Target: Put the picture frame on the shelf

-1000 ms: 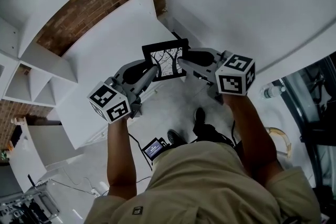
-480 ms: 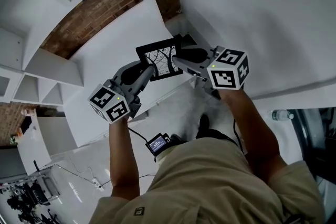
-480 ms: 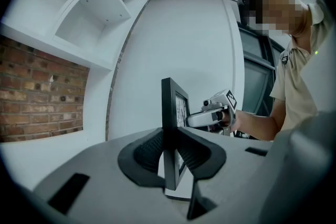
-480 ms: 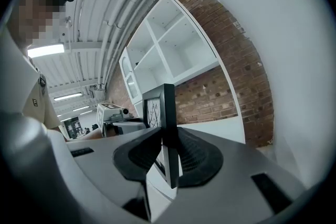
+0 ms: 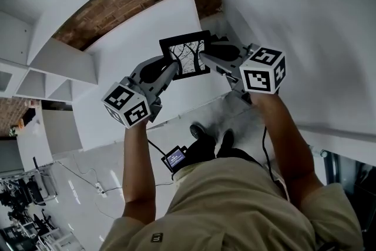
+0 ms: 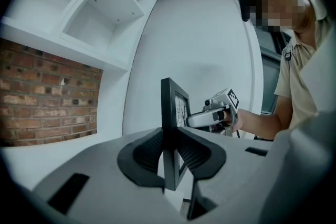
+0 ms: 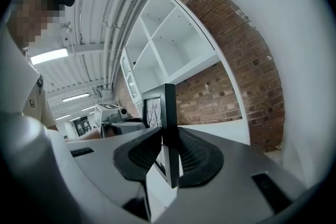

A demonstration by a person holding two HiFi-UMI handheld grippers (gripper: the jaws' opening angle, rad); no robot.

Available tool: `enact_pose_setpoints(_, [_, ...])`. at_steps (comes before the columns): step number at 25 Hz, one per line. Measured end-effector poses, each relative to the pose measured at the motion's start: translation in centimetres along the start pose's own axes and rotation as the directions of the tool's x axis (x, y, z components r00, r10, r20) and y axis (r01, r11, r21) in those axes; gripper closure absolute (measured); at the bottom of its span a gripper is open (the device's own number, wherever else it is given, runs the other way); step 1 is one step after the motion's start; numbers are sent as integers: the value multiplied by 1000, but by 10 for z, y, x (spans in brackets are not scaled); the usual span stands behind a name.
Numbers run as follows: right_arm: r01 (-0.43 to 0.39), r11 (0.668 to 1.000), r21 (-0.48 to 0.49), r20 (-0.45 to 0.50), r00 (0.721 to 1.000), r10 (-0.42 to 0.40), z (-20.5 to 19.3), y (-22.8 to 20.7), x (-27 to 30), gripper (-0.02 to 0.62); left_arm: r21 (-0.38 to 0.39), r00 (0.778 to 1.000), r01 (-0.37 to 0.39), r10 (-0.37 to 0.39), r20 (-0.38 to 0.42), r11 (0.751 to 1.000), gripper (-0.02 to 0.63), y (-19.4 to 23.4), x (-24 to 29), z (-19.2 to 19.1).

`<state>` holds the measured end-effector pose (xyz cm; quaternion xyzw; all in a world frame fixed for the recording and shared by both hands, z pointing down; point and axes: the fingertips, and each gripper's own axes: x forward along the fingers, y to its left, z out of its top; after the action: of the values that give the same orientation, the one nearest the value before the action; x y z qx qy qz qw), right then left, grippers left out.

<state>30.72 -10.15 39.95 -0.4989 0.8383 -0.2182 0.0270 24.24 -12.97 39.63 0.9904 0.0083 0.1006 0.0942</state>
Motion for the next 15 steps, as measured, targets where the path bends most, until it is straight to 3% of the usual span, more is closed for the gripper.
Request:
enact_pose_setpoints(7, [23, 997, -68, 0, 1000, -23, 11, 10, 6, 512, 30, 999, 0, -2, 52, 1000, 526, 4, -9, 8])
enact_pose_setpoints(12, [25, 994, -109, -19, 999, -27, 50, -9, 74, 512, 29, 995, -17, 14, 94, 999, 526, 77, -23, 33])
enact_pose_setpoints(15, [1, 992, -128, -23, 1000, -4, 69, -5, 102, 512, 38, 994, -46, 42, 102, 998, 526, 100, -40, 48])
